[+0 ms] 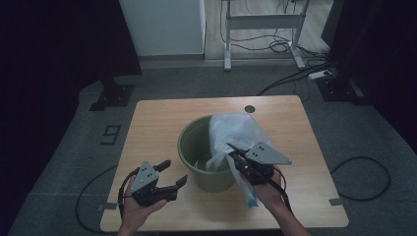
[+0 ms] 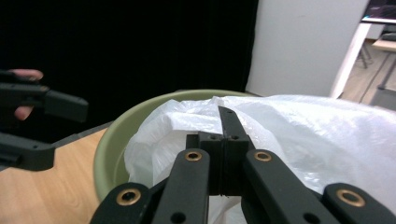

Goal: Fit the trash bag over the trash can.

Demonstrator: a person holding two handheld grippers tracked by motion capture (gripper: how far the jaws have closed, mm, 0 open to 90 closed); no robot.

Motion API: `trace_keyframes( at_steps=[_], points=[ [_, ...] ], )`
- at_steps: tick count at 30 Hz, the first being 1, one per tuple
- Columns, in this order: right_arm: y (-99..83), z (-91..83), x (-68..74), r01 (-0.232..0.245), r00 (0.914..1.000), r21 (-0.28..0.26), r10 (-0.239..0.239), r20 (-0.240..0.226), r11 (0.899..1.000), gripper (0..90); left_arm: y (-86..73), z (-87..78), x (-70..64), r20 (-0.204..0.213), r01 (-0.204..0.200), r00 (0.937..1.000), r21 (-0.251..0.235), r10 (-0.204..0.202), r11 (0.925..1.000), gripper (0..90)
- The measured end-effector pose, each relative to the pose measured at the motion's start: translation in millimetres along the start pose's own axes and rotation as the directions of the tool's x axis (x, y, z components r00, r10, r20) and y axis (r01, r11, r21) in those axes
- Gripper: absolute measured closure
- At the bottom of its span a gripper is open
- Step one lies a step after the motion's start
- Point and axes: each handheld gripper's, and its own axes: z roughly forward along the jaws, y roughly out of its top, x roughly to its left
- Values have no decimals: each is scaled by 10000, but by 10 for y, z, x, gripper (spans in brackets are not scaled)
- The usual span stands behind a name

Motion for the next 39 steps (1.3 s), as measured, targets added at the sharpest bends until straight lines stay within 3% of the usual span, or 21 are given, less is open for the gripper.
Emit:
trace_keyframes(
  at_steps=[2,4,6,7,8,14,20,28,35,39],
  points=[
    [-21,6,7,-59,9999,60,60,-122,10000,833,7,6,-7,22,-10,10000,-26,10,10000,255],
    [-41,-9,8,-214,9994,134,218,-252,9997,656,6,15,-14,11,-16,10000,-39,17,10000,255],
    [-70,-60,50,-68,10000,198,68,10,9998,458,-2,19,-16,17,-7,10000,-43,7,10000,254],
    [-70,-60,50,-68,10000,198,68,10,9998,458,-2,19,-16,17,-7,10000,-43,7,10000,254],
    [-119,-154,90,-142,9996,99,140,232,9999,370,-12,25,-14,-2,-1,10000,-29,1,10000,254],
    [-344,-452,156,-604,9973,-240,614,413,9979,320,-29,46,-4,29,79,10000,-17,-79,10000,255],
    [-579,-586,144,-1160,9913,-212,1171,607,9930,295,-42,71,-2,52,105,9999,30,-106,9999,255],
    [-836,-586,247,-1619,9814,-6,1610,1041,9868,270,-56,76,10,40,128,9999,50,-128,9999,256],
    [-983,-475,362,-1689,9779,237,1645,1292,9853,268,-58,60,20,12,169,9999,15,-169,9999,256],
    [-1061,-422,361,-1664,9697,435,1555,1886,9851,299,-68,56,34,4,185,9998,25,-186,9998,255]
  ],
)
